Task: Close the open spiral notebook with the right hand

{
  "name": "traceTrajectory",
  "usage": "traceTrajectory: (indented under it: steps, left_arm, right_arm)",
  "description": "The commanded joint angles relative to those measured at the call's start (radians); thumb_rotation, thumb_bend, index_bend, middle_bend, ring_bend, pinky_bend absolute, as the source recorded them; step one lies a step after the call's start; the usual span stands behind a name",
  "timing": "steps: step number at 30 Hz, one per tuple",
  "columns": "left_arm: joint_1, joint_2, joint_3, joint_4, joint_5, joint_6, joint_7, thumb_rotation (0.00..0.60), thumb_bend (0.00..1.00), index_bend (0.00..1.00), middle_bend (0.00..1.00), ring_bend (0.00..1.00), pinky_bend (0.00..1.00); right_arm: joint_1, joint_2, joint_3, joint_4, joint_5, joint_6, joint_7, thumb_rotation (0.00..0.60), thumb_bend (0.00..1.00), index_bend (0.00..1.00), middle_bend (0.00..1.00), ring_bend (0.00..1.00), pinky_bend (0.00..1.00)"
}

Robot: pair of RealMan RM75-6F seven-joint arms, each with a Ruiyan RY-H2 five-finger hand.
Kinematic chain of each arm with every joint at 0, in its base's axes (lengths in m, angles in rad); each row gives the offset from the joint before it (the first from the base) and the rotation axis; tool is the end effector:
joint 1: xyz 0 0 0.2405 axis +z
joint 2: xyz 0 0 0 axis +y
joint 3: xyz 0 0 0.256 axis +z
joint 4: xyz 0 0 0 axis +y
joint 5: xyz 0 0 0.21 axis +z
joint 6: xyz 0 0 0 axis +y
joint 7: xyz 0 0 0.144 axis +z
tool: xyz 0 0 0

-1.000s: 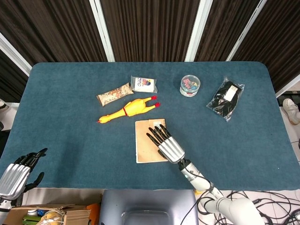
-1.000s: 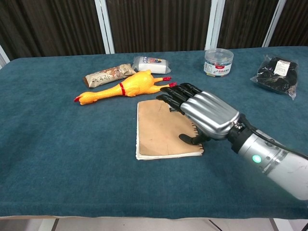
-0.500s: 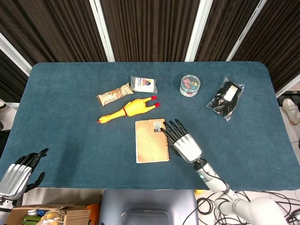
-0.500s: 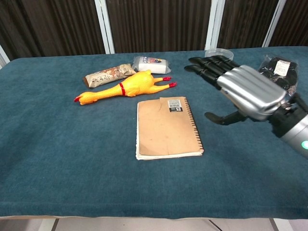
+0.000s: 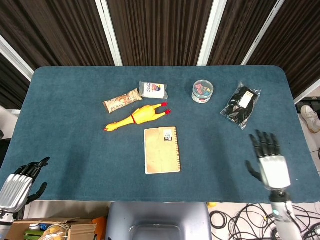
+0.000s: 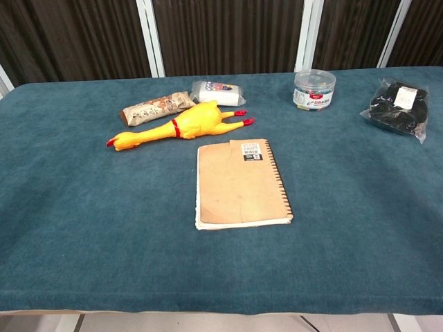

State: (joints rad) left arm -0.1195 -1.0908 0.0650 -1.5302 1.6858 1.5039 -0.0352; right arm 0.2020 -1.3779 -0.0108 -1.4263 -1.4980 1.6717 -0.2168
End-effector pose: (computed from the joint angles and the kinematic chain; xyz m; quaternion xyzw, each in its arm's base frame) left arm -0.3085 0.1661 0.1522 -0.6839 -0.3439 -0.3752 0.5228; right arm -0.2912 -0.2034 0.1070 0.6083 -0.2752 0.4140 0.6187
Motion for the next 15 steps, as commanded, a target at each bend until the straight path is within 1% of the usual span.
traceTrajectory:
  steps: [1,5,15]
  left_arm:
    - [0.005,-0.01,-0.006,0.002,-0.001,0.012,0.016,0.6,0.43,0.14,0.28,0.24,0.35]
    - [0.007,-0.021,-0.009,0.008,0.003,0.017,0.034,0.6,0.43,0.14,0.26,0.23,0.35]
    - [0.002,-0.027,-0.01,0.015,0.006,0.011,0.039,0.6,0.42,0.14,0.24,0.22,0.35]
  right_arm:
    - [-0.052,0.027,0.004,-0.012,0.073,-0.011,0.035,0.6,0.24,0.0,0.0,0.0,0.04]
    - [-0.057,0.042,0.013,-0.019,0.079,-0.041,0.036,0.6,0.24,0.0,0.0,0.0,0.04]
    - [-0.08,0.037,0.026,-0.014,0.037,-0.039,0.034,0.6,0.24,0.0,0.0,0.0,0.04]
